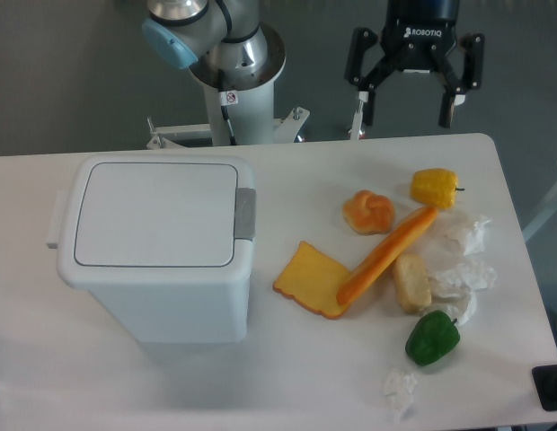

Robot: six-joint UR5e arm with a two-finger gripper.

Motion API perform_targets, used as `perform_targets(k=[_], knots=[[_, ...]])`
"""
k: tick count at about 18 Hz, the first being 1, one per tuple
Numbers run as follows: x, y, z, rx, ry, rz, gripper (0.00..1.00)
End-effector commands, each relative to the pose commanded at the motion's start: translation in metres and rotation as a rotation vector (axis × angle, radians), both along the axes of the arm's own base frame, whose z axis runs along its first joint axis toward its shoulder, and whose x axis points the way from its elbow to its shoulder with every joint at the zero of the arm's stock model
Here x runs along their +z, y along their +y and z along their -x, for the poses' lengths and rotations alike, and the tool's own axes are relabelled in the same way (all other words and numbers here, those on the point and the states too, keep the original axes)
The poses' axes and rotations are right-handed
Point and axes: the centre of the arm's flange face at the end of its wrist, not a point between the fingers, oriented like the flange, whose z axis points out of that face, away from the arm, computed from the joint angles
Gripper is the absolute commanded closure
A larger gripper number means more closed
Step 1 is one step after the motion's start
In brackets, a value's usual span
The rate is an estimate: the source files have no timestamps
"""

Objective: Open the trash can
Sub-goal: 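Lower the open gripper toward the trash can's grey lid button, then move the gripper over the grey button and press down on it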

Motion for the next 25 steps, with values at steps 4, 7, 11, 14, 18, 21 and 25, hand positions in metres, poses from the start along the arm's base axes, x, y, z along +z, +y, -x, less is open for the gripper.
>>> perform_targets(k=[4, 7, 11, 14, 18, 21, 25], knots=[[-0.013, 0.020, 0.000, -0.026, -0.069, -0.043, 0.00], [-0.021, 0.037, -0.007, -0.065, -0.084, -0.042, 0.00], [-0.034, 0.061, -0.007, -0.110, -0.063, -0.045, 0.00], [-0.039, 0.071, -0.005, -0.130, -0.036, -0.050, 0.00], [-0.046, 0.079, -0.006, -0.208, 0.018, -0.030, 0.00], [-0.053, 0.081, -0.009, -0.215, 0.005, -0.023, 0.00], [-0.062, 0.098, -0.019, -0.221, -0.041, -0.023, 0.00]])
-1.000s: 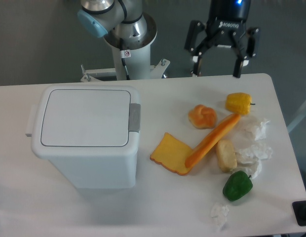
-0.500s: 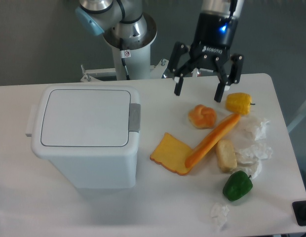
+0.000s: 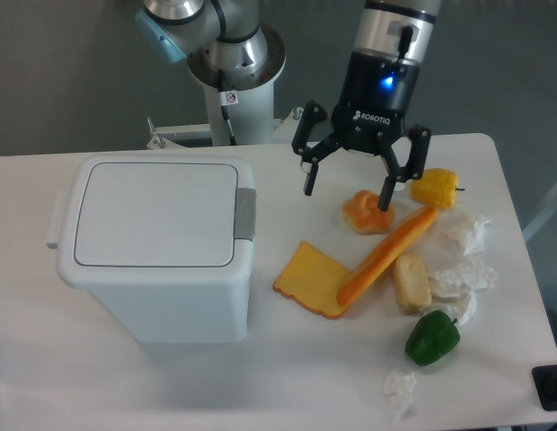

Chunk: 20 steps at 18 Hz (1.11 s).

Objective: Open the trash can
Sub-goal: 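Move the gripper over the grey button and press down on it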

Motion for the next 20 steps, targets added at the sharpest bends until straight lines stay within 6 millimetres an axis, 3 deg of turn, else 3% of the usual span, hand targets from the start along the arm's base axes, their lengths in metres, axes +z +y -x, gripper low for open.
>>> perform_targets(k=[12, 20], knots=[[-0.029, 0.015, -0.015, -0.019, -0.068, 0.027, 0.00], [-0.036, 0.014, -0.022, -0.020, -0.082, 0.037, 0.00]])
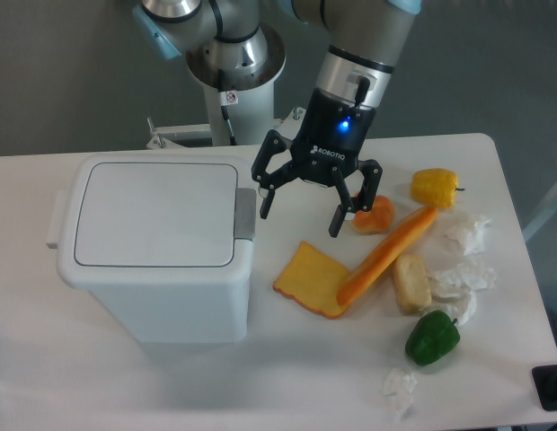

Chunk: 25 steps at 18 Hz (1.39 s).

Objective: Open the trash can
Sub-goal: 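Move the gripper over the grey button and press down on it, then hold the gripper pressed on the grey button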

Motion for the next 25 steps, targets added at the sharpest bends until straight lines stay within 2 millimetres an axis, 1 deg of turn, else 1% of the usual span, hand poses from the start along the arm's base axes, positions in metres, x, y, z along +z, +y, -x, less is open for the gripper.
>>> perform_targets(k=[4, 6, 25], knots=[[-0.002, 0.000, -0.001, -0.002, -0.005, 0.001, 0.00], [-0.005, 0.005, -0.007, -0.007, -0.016, 0.005, 0.00], [-0.013, 0.006, -0.006, -0.002, -0.032, 0.011, 0.00]])
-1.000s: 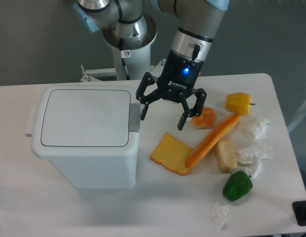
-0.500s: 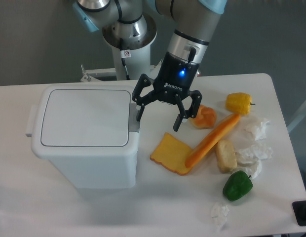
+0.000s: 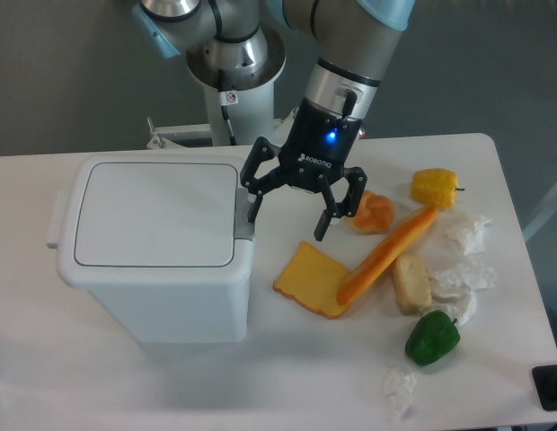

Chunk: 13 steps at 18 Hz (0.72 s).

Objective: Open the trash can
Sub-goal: 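Hold the gripper pressed on the grey button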

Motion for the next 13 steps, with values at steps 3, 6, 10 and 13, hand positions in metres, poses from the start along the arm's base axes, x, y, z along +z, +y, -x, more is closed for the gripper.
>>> perform_targets(k=[3, 6, 10, 13], knots=[[-0.0016, -0.0003, -0.0002, 0.001, -0.002, 0.003, 0.00], [-0.0024, -0.0004, -0.0004, -0.001, -0.002, 0.003, 0.00], [-0.0068, -0.0012, -0.0018, -0.003, -0.007, 0.007, 0.00], [-0.0076, -0.0013, -0.0020, -0.004, -0.007, 0.008, 0.00]])
